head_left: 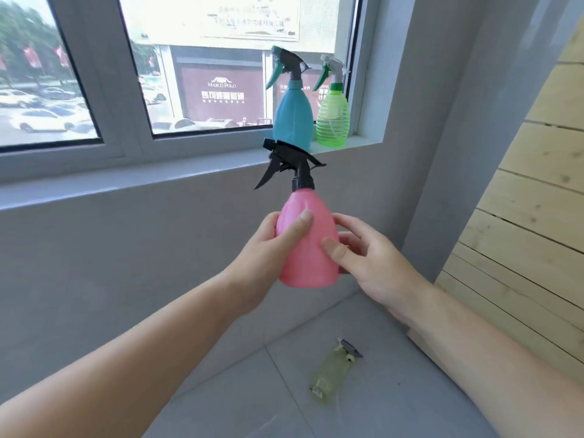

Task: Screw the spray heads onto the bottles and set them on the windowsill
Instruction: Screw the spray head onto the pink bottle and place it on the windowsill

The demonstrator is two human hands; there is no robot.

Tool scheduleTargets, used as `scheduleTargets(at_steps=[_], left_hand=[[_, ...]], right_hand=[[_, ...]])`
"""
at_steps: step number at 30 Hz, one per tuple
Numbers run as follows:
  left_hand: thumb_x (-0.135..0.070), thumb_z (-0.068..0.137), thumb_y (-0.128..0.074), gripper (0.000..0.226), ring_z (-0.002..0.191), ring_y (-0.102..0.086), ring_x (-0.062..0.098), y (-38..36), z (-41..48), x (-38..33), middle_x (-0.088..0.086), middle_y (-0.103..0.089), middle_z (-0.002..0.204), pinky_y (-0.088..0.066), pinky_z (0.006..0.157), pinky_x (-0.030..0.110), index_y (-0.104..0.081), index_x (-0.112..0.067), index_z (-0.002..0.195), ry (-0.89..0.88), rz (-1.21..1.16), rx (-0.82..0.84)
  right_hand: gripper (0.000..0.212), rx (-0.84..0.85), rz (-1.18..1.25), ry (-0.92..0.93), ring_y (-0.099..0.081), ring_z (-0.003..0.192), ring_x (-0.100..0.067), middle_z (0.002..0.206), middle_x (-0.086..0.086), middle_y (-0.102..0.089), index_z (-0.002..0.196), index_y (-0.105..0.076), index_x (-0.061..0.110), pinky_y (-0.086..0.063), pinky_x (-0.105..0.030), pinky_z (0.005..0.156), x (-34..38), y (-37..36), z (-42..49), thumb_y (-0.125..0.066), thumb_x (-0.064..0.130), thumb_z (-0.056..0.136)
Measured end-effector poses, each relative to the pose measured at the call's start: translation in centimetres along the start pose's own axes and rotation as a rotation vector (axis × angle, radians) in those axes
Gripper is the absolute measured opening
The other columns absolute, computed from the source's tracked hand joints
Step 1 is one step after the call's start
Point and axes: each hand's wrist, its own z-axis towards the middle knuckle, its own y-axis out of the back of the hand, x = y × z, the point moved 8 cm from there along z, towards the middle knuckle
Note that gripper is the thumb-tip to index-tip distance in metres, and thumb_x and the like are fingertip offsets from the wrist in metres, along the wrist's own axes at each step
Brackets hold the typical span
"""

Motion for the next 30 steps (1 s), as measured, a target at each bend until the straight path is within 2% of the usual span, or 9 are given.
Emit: scheduleTargets(at_steps=[2, 5, 8, 11, 14, 17, 20, 24, 30], left_hand=[[-0.056, 0.081, -0.065, 0.062, 0.121, -0.070, 0.021, 1.4, 1.1, -1.5, 0.003, -0.071, 0.132, -0.054, 0.108, 0.049, -0.056, -0.024, 0.134, -0.022, -0.040, -0.010], [-0.039, 0.081, -0.066, 0.062, 0.121, -0.069, 0.028, 3.4, 2.9, -4.2, 0.010, -0.069, 0.134, -0.052, 0.107, 0.052, -0.053, -0.020, 0.139, -0.072, -0.016, -0.010], [-0.024, 0.080, -0.070, 0.055, 0.109, -0.072, 0.023, 5.4, 4.7, -7.7, 0.009, -0.071, 0.127, -0.056, 0.095, 0.042, -0.055, -0.020, 0.133, -0.151, 0.020, -0.045], [-0.018, 0.084, -0.077, 0.054, 0.111, -0.073, 0.031, 7.5, 6.4, -10.9, 0.015, -0.070, 0.128, -0.060, 0.095, 0.045, -0.058, -0.015, 0.135, -0.215, 0.089, -0.093], [-0.015, 0.090, -0.077, 0.051, 0.114, -0.072, 0.035, 9.8, 8.3, -13.1, 0.017, -0.071, 0.126, -0.060, 0.098, 0.046, -0.059, -0.011, 0.137, -0.233, 0.109, -0.165], [-0.018, 0.088, -0.081, 0.058, 0.110, -0.072, 0.033, 12.0, 10.1, -14.3, 0.013, -0.070, 0.120, -0.058, 0.100, 0.051, -0.056, -0.011, 0.139, -0.258, 0.126, -0.272], [-0.021, 0.085, -0.083, 0.064, 0.106, -0.073, 0.033, 13.6, 11.8, -14.1, 0.013, -0.070, 0.120, -0.058, 0.098, 0.052, -0.053, -0.011, 0.140, -0.260, 0.159, -0.333], [-0.022, 0.084, -0.085, 0.066, 0.108, -0.074, 0.030, 14.4, 13.5, -12.7, 0.013, -0.072, 0.124, -0.059, 0.098, 0.046, -0.053, -0.013, 0.141, -0.224, 0.190, -0.339], [-0.033, 0.083, -0.085, 0.077, 0.109, -0.073, 0.029, 14.5, 15.5, -12.2, 0.012, -0.072, 0.126, -0.059, 0.093, 0.039, -0.050, -0.021, 0.149, -0.221, 0.222, -0.370]], right_hand=[[0.056, 0.024, -0.023, 0.047, -0.071, 0.106, -0.015, 0.115, 0.002, -0.075, 0.132, -0.058, 0.035, -0.055, -0.042, 0.098, 2.0, -0.8, 1.8, -0.073, 0.046, 0.079], [0.053, 0.056, -0.107, 0.108, -0.070, 0.108, -0.015, 0.122, -0.002, -0.071, 0.138, -0.054, 0.035, -0.056, -0.033, 0.097, 4.7, -1.5, 4.8, -0.070, 0.035, 0.087], [0.053, 0.068, -0.191, 0.173, -0.067, 0.102, -0.017, 0.124, -0.007, -0.066, 0.145, -0.046, 0.034, -0.055, -0.015, 0.083, 7.1, -2.6, 8.0, -0.062, 0.033, 0.095], [0.058, 0.064, -0.243, 0.217, -0.063, 0.091, -0.008, 0.117, -0.004, -0.064, 0.151, -0.036, 0.034, -0.049, -0.007, 0.072, 9.0, -4.0, 11.3, -0.058, 0.032, 0.097], [0.066, 0.029, -0.254, 0.248, -0.065, 0.101, -0.015, 0.123, -0.003, -0.061, 0.155, -0.027, 0.035, -0.051, -0.018, 0.083, 10.6, -5.0, 14.1, -0.059, 0.032, 0.097], [0.069, -0.015, -0.277, 0.265, -0.063, 0.110, -0.018, 0.126, 0.001, -0.060, 0.156, -0.023, 0.034, -0.049, -0.018, 0.082, 11.4, -5.9, 16.6, -0.059, 0.031, 0.097], [0.069, -0.031, -0.305, 0.268, -0.062, 0.113, -0.019, 0.130, -0.002, -0.059, 0.156, -0.026, 0.032, -0.050, -0.030, 0.096, 11.3, -6.8, 18.8, -0.060, 0.031, 0.096], [0.063, -0.061, -0.347, 0.261, -0.058, 0.119, -0.016, 0.134, -0.001, -0.060, 0.152, -0.034, 0.028, -0.048, -0.038, 0.105, 10.1, -7.4, 20.7, -0.060, 0.030, 0.095], [0.072, -0.061, -0.374, 0.228, -0.054, 0.129, -0.022, 0.146, 0.000, -0.051, 0.155, -0.023, 0.034, -0.047, -0.044, 0.106, 9.1, -7.4, 22.2, -0.061, 0.032, 0.094]])
